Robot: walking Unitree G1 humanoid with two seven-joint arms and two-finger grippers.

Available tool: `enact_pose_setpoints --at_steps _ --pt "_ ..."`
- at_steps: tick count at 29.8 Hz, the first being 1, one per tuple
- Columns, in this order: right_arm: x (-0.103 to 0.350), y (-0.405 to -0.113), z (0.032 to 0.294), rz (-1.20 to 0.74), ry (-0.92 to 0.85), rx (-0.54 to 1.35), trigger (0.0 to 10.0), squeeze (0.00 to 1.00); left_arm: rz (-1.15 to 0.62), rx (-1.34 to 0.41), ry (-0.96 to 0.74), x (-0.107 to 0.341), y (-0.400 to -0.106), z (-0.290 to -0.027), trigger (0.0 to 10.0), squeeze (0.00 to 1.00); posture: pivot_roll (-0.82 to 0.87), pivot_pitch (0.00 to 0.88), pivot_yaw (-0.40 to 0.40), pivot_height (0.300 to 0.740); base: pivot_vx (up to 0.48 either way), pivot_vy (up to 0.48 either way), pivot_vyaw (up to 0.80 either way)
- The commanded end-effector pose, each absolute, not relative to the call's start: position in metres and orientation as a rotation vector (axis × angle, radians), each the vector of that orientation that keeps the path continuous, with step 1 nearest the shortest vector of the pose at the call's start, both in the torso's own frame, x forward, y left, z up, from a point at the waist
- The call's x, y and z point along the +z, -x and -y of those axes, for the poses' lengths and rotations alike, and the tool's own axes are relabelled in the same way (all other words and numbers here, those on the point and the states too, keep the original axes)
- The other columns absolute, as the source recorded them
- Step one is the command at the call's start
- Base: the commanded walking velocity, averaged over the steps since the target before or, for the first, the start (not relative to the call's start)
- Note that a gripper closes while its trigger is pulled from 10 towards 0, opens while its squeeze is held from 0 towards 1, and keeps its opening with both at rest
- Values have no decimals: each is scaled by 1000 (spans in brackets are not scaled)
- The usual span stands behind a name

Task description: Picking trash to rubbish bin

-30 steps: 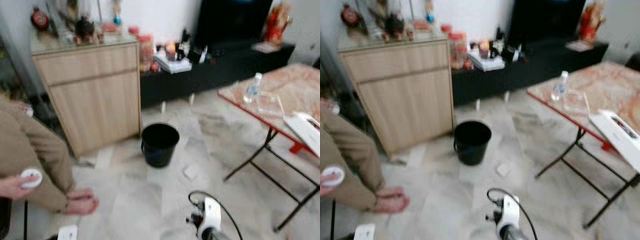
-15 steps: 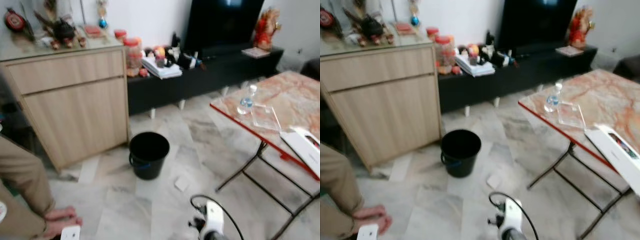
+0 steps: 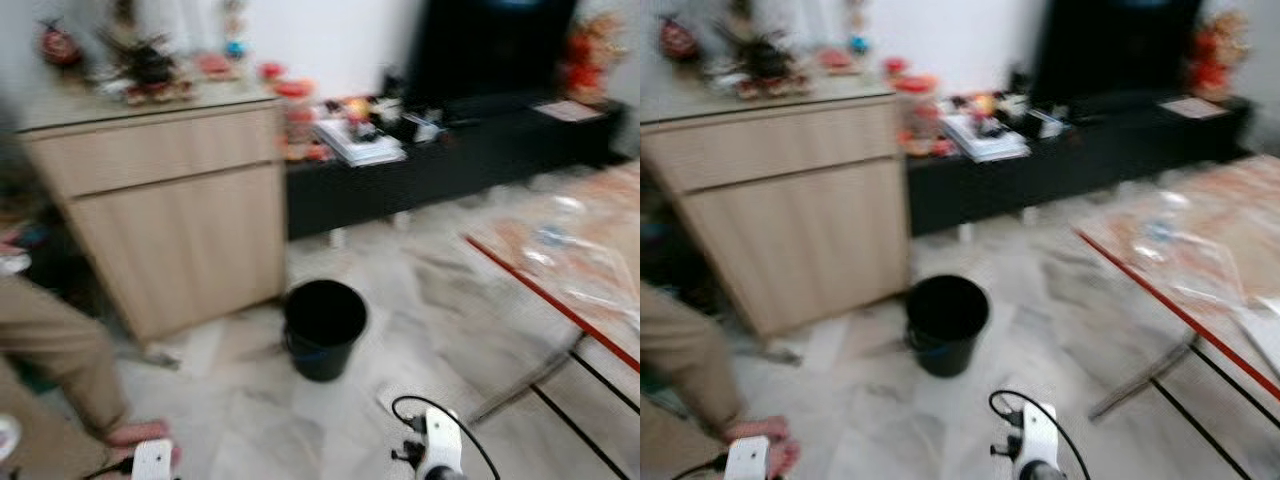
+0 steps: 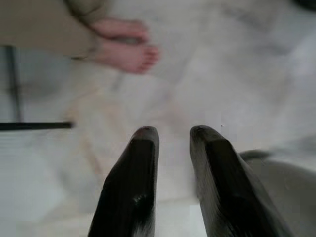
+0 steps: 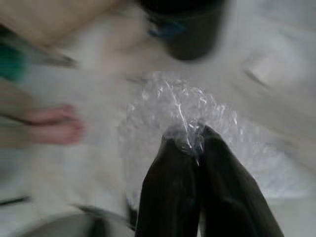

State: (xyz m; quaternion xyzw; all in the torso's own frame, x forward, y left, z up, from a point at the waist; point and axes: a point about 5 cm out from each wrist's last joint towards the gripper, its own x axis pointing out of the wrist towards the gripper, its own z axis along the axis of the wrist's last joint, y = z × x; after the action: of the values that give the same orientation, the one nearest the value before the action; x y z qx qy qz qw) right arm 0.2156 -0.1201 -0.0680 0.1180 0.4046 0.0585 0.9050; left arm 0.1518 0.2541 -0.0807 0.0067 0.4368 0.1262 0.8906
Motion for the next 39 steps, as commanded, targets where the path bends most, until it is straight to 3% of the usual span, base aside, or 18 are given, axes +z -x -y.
enact_pose_setpoints --at_steps 1,15,22,39 --pt "-74 -206 140 -868 -221 71 10000 0 -872 221 -4 -78 -167 -242 10000 0 67 0 -30 740 349 0 0" --pt "-73 -209 140 -862 -206 87 10000 0 -865 216 -9 -76 -170 -243 10000 0 70 0 -32 740 351 0 0" --pt "-74 -207 138 -865 -211 93 10000 0 -864 214 -11 -76 -170 -243 10000 0 74 0 -33 740 348 0 714" --pt "-71 -211 135 -843 -220 116 10000 0 -864 204 -14 -76 -171 -242 10000 0 77 0 -33 740 349 0 0"
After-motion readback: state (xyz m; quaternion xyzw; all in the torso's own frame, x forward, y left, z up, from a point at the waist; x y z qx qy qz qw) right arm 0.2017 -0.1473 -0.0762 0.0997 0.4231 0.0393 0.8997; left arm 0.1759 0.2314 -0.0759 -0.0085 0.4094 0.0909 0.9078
